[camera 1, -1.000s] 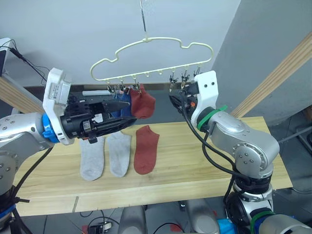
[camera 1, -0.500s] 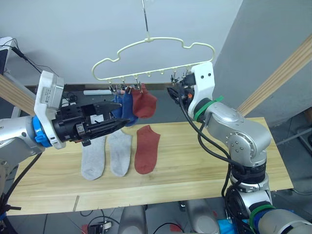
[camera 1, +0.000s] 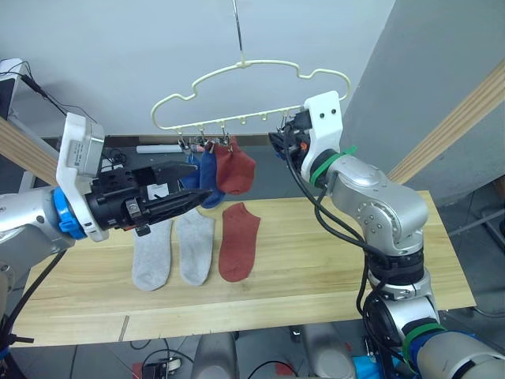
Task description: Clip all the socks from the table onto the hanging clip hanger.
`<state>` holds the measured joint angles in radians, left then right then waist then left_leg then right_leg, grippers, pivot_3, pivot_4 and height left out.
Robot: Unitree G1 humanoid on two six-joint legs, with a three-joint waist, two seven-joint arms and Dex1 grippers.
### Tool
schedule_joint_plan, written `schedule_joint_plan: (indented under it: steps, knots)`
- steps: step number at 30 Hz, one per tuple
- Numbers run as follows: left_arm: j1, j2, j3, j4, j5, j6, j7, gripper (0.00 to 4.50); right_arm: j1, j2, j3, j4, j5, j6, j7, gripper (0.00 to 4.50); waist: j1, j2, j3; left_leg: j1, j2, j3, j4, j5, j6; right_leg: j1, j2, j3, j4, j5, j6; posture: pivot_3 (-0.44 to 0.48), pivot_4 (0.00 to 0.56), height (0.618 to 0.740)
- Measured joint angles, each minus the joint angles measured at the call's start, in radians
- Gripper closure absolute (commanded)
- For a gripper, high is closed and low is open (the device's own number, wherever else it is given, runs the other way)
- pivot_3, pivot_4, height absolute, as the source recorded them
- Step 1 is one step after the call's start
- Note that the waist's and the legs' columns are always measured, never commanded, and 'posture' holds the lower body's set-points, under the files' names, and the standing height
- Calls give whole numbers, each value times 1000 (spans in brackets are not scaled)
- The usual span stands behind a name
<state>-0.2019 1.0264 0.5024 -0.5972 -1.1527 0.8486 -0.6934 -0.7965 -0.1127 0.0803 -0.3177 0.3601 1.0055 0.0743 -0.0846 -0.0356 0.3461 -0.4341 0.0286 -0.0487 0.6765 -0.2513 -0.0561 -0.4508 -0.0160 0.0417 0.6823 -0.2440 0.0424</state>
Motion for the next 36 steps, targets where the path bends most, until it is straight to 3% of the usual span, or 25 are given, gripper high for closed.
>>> schedule_joint_plan:
  steps: [34,36]
  knots:
    - [46,0,10,-21,-23,-5,22,1708,-82,55,-4,126,-73,-82,27,2760,1,0,0,0,0,0,0,0,0,0,0,0,0,0,0,-79,295,740]
    - [46,0,10,-21,-23,-5,22,1708,-82,54,-3,126,-74,-82,30,3120,1,0,0,0,0,0,0,0,0,0,0,0,0,0,0,-80,296,740]
